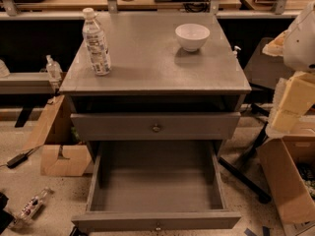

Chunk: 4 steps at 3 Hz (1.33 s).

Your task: Place blue plastic bottle into middle drawer

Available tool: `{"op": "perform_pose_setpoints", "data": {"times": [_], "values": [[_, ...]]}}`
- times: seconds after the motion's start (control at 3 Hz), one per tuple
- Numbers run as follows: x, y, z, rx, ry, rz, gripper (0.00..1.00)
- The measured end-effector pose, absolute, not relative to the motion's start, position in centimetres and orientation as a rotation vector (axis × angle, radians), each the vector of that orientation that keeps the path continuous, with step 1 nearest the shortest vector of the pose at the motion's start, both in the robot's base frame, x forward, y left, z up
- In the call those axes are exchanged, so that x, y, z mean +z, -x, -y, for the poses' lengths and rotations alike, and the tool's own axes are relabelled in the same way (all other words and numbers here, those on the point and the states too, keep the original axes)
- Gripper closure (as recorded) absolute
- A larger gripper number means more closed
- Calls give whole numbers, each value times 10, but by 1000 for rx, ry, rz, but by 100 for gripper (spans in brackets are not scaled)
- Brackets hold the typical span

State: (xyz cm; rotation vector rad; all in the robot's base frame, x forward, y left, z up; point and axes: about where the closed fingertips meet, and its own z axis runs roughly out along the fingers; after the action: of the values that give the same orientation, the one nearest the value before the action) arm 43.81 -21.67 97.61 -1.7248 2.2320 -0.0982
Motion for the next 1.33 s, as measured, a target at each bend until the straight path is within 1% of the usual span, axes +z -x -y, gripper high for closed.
{"op": "perform_pose_setpoints", "data": {"times": [0.33,0.67,1.0,1.33], "values": [[976,-438,217,-98,1725,-2232,0],[978,-467,199,-25,1670,-2123,0],[971,-527,156,186,1538,-1928,0],[987,-570,103,364,1403,-1683,0]]}}
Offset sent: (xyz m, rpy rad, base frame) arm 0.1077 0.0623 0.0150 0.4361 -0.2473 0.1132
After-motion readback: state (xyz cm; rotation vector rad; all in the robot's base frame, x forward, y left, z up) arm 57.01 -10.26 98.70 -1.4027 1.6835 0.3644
